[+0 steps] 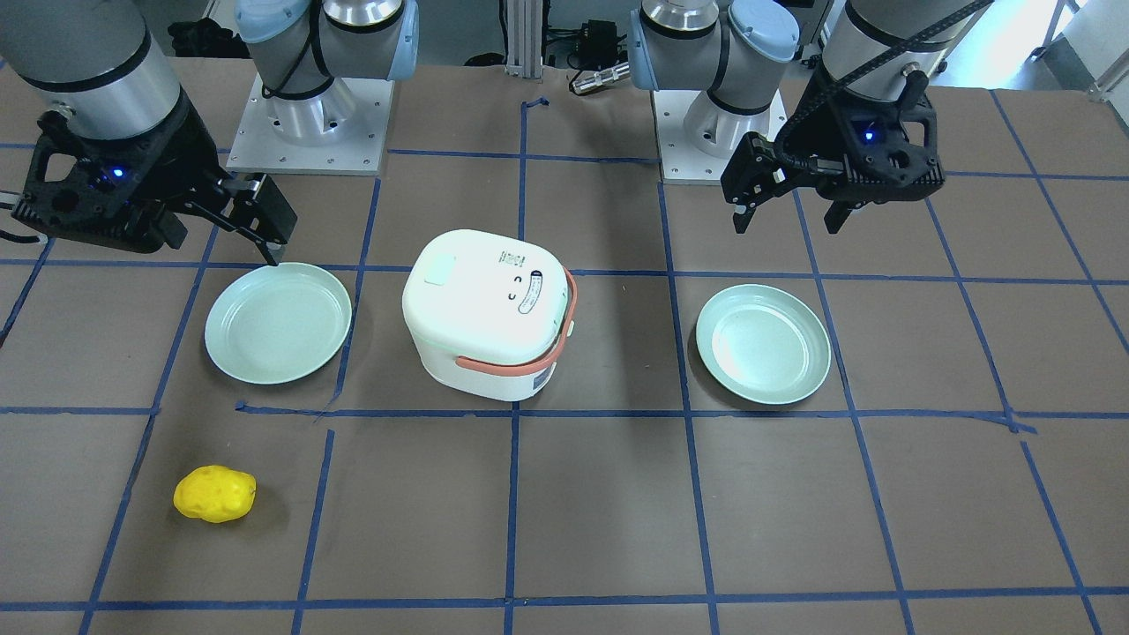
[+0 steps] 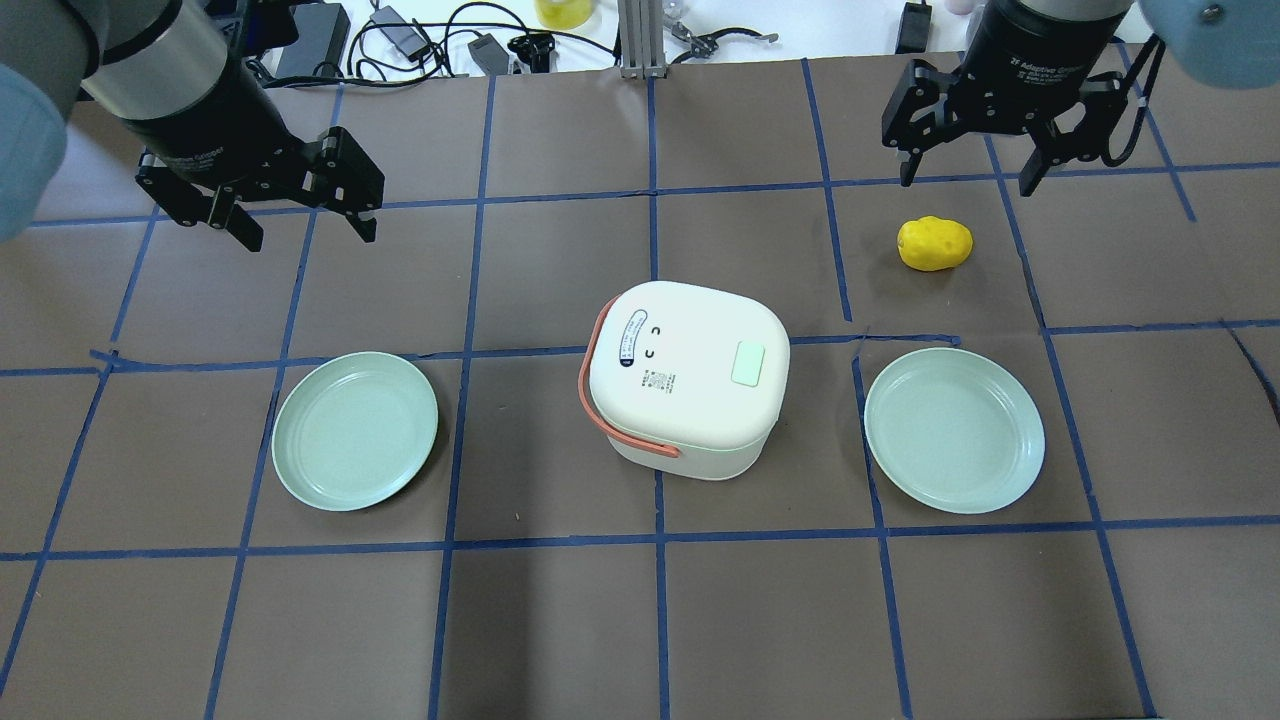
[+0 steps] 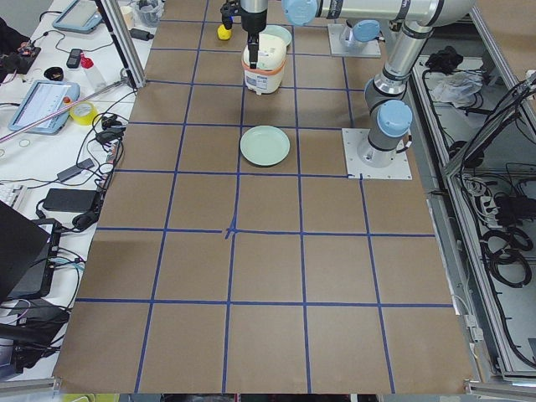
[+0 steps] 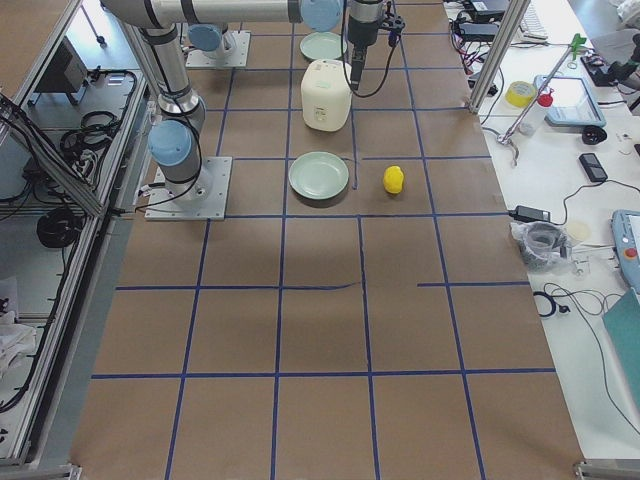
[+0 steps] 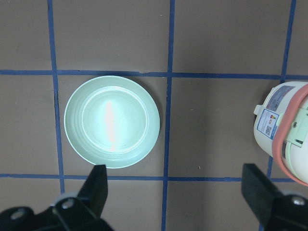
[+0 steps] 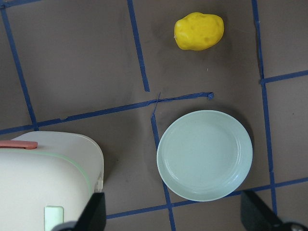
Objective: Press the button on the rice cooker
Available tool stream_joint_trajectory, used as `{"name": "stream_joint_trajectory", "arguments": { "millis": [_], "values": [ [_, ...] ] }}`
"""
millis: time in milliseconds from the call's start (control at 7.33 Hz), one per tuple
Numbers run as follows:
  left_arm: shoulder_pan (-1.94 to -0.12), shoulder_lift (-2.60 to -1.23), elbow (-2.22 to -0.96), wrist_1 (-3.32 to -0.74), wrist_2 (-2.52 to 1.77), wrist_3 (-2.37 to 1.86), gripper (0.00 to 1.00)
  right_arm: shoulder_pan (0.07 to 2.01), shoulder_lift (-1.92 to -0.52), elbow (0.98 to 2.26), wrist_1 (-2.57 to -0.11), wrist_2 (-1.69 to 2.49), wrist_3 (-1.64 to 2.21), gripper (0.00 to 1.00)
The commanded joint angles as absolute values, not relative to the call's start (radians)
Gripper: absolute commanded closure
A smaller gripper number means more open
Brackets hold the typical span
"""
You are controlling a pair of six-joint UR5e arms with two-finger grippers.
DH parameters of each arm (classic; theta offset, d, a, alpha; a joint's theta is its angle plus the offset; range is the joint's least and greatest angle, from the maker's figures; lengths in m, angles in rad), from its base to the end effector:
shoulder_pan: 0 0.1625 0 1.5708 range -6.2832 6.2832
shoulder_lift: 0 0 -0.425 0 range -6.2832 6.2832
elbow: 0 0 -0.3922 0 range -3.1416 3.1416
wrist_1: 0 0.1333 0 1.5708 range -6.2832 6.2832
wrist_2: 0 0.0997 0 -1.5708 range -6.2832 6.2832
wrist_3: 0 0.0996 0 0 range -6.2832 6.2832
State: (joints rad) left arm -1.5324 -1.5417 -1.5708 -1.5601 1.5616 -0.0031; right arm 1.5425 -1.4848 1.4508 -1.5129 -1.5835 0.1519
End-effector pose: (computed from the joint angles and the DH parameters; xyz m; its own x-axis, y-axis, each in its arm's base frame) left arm -0.1156 -0.4880 0.5032 -0.9991 -0.0411 0.0093 -0.0415 0.9983 -0.0397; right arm 0.1171 -0.5293 0.4973 -0.9837 0.1789 0.0162 0.1792 0.9836 0.0217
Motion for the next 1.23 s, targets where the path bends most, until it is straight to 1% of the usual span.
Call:
{"name": "stream_joint_trajectory", "arguments": {
  "millis": [0,1091],
  "values": [
    [-1.532,-1.542,-1.572,-1.560,1.562,-0.003,0.00,1.543,-1.485,1.451,-1.514,-1.586,0.152,0.00],
    [-1.532,-1.542,-1.571,-1.560,1.562,-0.003,0.00,1.545,-1.503,1.447,-1.513,-1.588,0.153,0.00]
  ]
}}
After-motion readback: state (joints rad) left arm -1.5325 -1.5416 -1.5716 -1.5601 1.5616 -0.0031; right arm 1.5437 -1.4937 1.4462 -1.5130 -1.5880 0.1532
